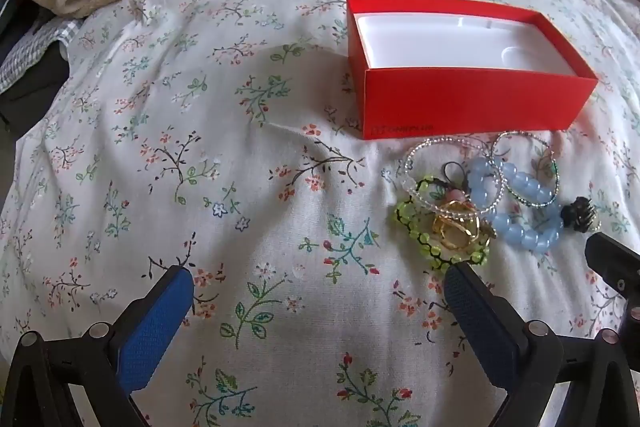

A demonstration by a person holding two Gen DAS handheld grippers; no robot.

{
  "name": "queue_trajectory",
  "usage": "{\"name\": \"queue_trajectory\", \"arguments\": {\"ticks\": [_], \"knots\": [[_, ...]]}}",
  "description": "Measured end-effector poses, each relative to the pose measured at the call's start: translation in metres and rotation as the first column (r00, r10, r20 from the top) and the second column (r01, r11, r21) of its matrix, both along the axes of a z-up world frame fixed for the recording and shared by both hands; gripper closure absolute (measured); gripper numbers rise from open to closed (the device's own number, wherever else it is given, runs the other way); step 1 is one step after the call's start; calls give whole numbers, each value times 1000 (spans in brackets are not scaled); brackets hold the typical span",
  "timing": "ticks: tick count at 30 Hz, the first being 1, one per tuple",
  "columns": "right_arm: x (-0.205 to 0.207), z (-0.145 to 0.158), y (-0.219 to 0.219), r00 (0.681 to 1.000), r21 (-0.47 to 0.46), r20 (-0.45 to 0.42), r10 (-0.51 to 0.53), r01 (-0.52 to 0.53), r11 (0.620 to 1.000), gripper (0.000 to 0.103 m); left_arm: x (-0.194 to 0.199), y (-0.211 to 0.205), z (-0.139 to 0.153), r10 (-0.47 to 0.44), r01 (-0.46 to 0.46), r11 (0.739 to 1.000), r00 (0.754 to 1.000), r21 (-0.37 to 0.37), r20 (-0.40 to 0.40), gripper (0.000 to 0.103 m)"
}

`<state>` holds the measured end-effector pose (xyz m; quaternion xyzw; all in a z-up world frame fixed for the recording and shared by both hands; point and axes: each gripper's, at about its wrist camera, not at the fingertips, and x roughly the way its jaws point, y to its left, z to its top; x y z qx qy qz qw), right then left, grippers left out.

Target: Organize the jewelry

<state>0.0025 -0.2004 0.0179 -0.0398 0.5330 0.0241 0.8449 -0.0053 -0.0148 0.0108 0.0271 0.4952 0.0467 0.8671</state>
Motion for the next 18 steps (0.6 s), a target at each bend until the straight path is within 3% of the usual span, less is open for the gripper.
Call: {"name": "queue_trajectory", "arguments": {"ticks": [18], "knots": [[0, -2, 0, 1000, -2, 2, 6, -6, 1000, 0, 0, -5, 1, -2, 2, 1000, 1000, 9, 1, 0]]}}
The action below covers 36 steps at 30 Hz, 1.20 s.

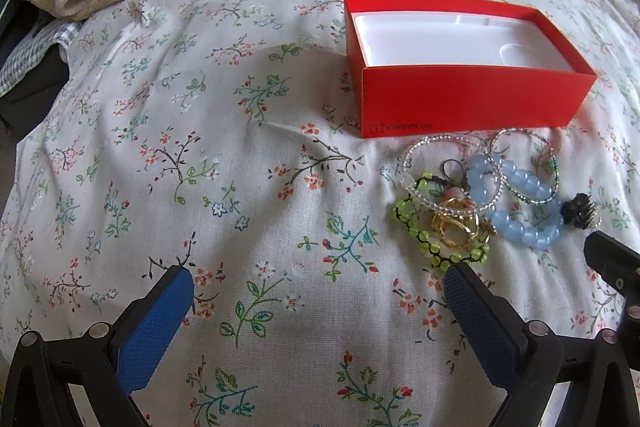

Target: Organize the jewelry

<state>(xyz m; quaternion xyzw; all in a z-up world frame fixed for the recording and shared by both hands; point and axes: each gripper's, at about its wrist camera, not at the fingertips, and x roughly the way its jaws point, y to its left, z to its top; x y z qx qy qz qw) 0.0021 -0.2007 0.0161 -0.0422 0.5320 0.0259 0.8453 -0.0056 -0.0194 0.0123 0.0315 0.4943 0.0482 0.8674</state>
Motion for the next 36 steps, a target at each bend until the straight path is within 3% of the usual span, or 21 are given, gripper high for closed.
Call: {"name": "queue_trajectory", "arguments": {"ticks": [26, 36], "knots": [[1, 2, 0, 1000, -18, 1, -2, 2, 1000, 0, 1, 5, 3, 1, 0, 1000, 1000, -3, 3, 0], [0, 7, -2, 1000, 29, 12, -5, 5, 1000, 0, -2, 0, 7, -15, 14, 1000, 1000, 28, 28, 0]]}}
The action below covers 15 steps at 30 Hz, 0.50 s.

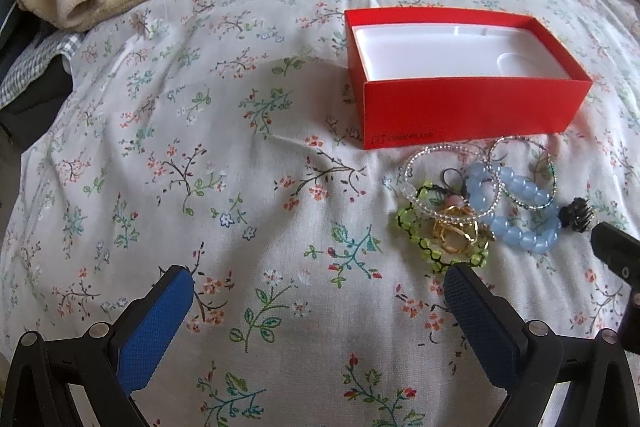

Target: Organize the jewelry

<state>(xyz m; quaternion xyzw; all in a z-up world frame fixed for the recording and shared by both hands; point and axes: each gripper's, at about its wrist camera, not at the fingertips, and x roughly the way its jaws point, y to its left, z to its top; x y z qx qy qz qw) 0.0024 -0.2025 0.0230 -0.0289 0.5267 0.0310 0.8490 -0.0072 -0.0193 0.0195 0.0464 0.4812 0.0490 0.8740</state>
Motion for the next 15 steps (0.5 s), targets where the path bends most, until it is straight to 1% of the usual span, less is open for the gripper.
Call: {"name": "queue_trajectory", "arguments": {"ticks": [3, 5, 6, 8, 11, 15], "knots": [[1, 3, -1, 1000, 3, 8, 0, 0, 1000, 0, 0, -2, -1, -17, 17, 1000, 1000, 19, -6, 0], [3, 5, -2, 1000, 1, 16, 9, -9, 1000, 0, 2, -2, -2, -32, 32, 999, 999, 11, -27, 0], [4, 7, -2, 1000, 4, 18, 12, -12, 1000, 0, 3, -1, -2, -37, 37, 999, 999, 0, -36, 0], [9, 10, -6, 1000, 40, 12, 21, -21, 999, 0, 7, 2, -1, -50, 48, 998, 997, -29, -62, 0], [17, 13, -8, 1000, 52, -5, 20, -19, 998, 0, 15, 10, -1, -53, 46, 997, 994, -67, -95, 0], [27, 16, -8, 998, 53, -37, 47, -45, 998, 0, 26, 20, 1, -41, 27, 992, 993, -120, -112, 1]]}}
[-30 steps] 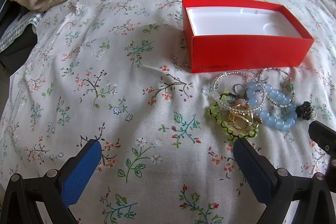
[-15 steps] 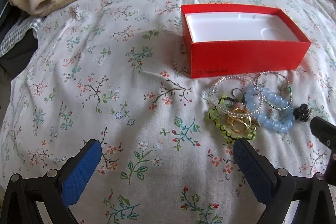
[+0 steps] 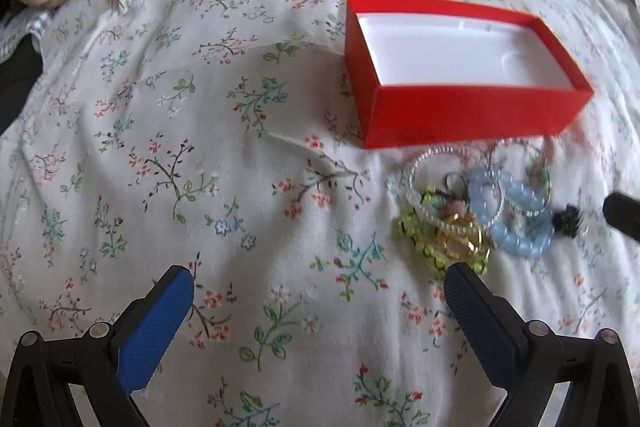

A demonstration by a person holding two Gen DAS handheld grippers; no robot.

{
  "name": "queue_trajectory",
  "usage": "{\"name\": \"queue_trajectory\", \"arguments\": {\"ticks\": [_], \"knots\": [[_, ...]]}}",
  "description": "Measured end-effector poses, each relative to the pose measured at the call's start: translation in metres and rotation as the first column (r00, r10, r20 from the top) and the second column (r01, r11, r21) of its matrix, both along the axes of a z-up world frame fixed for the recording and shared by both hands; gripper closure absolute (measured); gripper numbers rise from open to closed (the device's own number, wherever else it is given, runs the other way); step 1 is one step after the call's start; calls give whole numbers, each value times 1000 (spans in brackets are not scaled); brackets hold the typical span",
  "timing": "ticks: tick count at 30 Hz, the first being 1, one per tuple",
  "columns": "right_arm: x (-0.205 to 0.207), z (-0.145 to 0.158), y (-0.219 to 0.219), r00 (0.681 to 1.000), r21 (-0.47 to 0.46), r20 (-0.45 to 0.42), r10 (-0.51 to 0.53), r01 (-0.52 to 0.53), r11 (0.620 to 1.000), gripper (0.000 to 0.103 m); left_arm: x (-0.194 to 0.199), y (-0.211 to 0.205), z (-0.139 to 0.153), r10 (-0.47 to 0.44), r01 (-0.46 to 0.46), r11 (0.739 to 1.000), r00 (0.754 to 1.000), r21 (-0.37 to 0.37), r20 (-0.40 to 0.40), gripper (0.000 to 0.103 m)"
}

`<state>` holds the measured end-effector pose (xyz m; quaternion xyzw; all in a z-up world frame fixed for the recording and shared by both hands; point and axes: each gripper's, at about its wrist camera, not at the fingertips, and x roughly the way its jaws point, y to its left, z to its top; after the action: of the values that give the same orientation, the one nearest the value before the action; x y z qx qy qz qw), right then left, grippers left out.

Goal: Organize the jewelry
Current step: 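Grasp the clear beaded bangle with the left tool while the right grasps the dark beaded bangle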

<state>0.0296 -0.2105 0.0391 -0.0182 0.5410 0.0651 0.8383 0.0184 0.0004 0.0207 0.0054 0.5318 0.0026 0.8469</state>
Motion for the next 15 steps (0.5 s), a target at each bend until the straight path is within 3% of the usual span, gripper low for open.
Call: {"name": "queue_trajectory", "arguments": {"ticks": [5, 10, 15], "knots": [[12, 0, 4, 994, 28, -84, 73, -71, 997, 0, 18, 0, -3, -42, 38, 996, 998, -82, -41, 12], [25, -4, 4, 992, 58, -89, 91, -86, 995, 1, 37, -1, -13, -74, 59, 982, 994, -182, -77, 30], [42, -17, -2, 988, 139, -138, 73, -54, 989, 21, 56, -7, -25, -80, 52, 965, 992, -259, -99, 52]]}}
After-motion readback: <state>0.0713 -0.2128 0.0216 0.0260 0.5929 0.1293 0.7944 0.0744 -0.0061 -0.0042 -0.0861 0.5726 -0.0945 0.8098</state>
